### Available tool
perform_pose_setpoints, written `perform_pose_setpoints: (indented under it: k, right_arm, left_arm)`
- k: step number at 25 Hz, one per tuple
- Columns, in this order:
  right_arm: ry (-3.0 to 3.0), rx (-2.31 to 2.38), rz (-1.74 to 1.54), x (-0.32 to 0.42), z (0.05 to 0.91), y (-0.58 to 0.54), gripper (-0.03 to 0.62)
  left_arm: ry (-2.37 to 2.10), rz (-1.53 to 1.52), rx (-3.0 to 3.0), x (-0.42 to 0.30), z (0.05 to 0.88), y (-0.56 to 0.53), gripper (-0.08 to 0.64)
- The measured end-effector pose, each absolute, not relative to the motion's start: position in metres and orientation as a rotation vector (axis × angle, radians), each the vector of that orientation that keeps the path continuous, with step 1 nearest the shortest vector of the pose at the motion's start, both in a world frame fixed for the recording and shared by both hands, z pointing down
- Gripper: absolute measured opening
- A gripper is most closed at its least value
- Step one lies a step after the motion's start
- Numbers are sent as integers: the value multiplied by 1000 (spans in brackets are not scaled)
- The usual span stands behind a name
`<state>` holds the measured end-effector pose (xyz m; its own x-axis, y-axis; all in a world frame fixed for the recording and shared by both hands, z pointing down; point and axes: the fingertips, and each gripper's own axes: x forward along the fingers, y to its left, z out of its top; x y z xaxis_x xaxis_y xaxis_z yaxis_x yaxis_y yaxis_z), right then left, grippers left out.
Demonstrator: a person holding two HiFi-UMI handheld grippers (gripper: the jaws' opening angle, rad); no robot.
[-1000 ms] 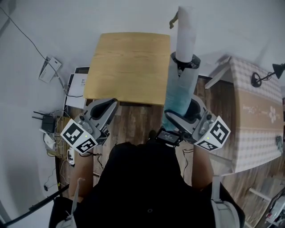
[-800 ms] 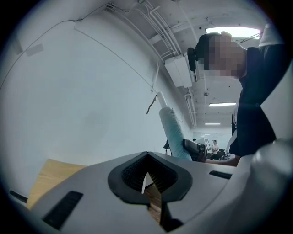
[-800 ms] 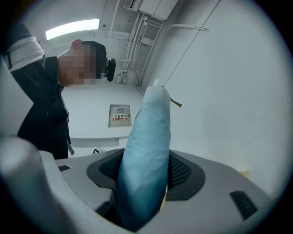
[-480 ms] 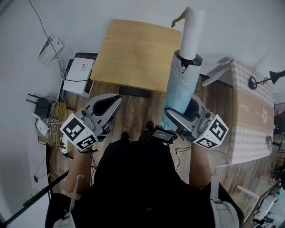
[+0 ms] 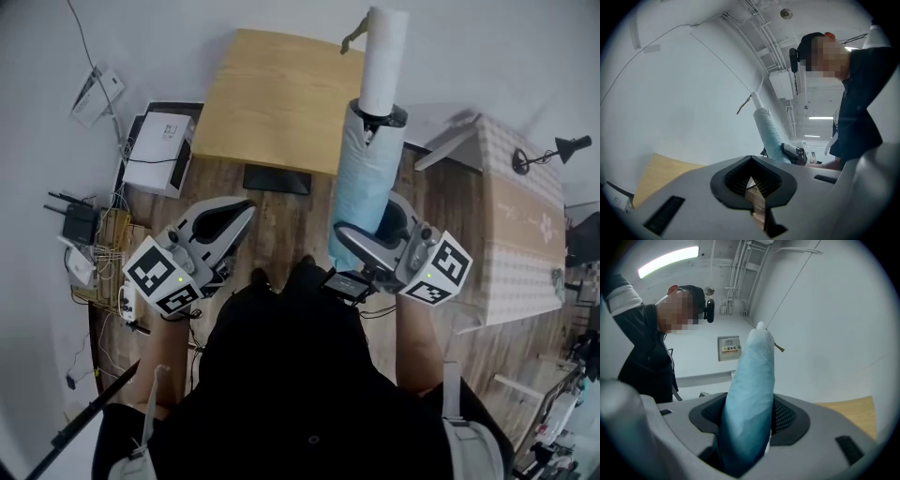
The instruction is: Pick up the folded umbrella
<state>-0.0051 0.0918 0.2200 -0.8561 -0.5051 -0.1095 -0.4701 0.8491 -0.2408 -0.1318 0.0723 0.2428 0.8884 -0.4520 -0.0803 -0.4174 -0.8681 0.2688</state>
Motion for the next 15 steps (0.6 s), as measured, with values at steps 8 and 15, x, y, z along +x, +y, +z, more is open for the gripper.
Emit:
perform_pose_setpoints:
  k: [8, 15]
  right_arm:
    - [2844, -752, -337, -3, 224, 93, 276]
    - [2806, -758, -336, 7, 225, 93, 276]
  left_arm:
    - [-642, -155, 2842, -125, 238, 70, 11]
    - [-627, -163, 2838, -118, 234, 70, 11]
